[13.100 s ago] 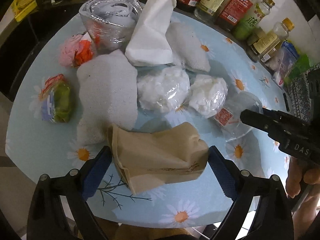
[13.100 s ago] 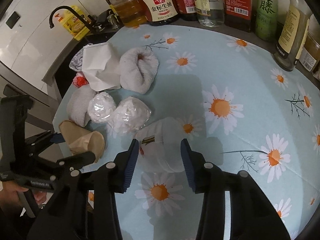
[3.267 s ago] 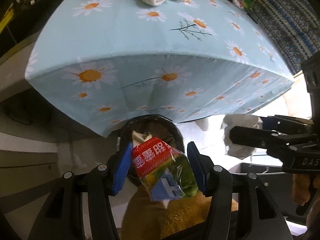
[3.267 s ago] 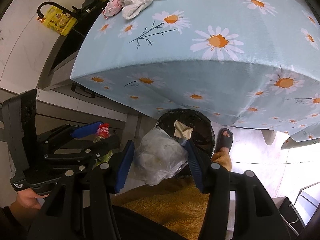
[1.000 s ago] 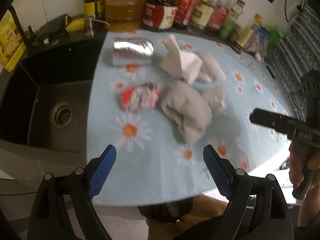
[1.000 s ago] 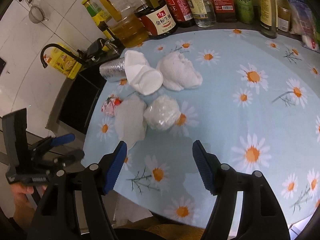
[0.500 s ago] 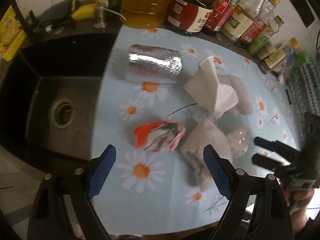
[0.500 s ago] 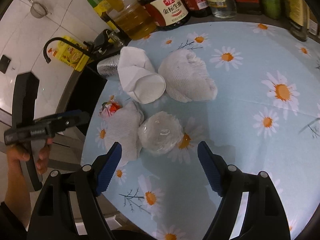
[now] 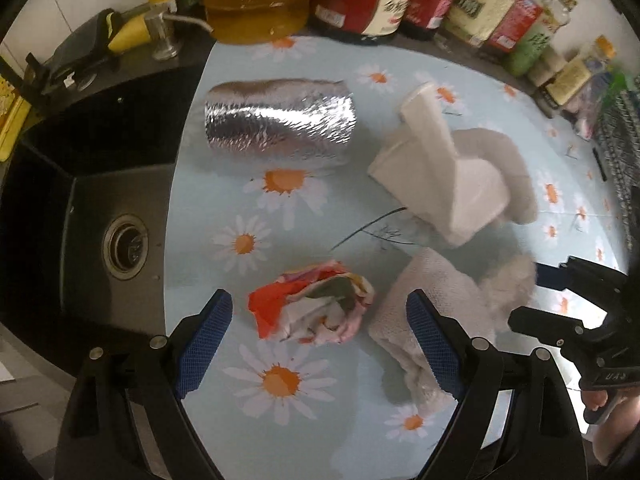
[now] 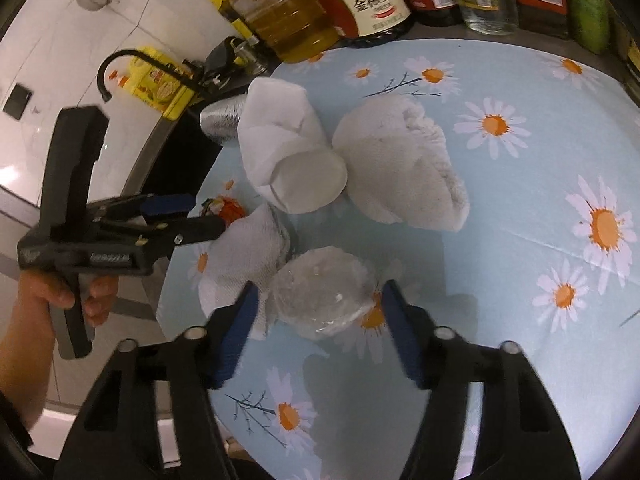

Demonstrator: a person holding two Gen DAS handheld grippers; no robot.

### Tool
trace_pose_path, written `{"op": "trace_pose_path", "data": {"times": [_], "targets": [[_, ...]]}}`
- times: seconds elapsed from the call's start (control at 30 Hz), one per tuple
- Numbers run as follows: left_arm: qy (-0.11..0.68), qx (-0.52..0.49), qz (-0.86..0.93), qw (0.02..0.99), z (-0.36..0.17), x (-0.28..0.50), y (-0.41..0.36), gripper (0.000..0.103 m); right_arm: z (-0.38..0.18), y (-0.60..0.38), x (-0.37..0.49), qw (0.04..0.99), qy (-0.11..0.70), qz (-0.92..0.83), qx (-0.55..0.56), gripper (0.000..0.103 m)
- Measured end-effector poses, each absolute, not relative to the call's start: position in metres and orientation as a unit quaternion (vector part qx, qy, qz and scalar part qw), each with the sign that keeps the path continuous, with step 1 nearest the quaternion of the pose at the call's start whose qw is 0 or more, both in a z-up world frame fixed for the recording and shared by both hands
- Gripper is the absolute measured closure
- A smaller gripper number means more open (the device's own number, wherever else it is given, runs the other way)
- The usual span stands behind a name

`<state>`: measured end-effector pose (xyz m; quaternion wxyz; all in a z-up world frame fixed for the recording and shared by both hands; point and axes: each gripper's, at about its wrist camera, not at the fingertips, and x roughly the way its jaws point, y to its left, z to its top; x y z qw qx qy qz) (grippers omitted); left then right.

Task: Collect trash
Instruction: 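Grasp the crumpled red-white wrapper with the left tool while the right tool grasps another clear plastic bundle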

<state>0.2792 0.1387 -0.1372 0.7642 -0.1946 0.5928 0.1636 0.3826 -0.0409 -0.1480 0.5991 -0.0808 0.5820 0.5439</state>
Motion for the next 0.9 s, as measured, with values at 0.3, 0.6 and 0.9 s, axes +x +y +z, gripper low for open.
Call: {"op": "trace_pose_path", "data": {"times": [0.3,0.6,0.9], "targets": [[0.602,-0.227,0.183,0.743,-0.154,0.28,0.157,0.033,-0.154,-0.044,0.393,0.592,0.582,0.555,-0.053,0.051],[0.603,-0.221,0.186,0.743,-0.157,0.277,0.156,0.044,-0.152,-0.059,0.397,0.607,0.583,0.54,-0.034,0.052],[0.562,-0.211,0.165,0.783,-0.127,0.263,0.136,0.045,-0.132,-0.078,0.385,0.64,0.573,0.51,-0.047,0.052]]}}
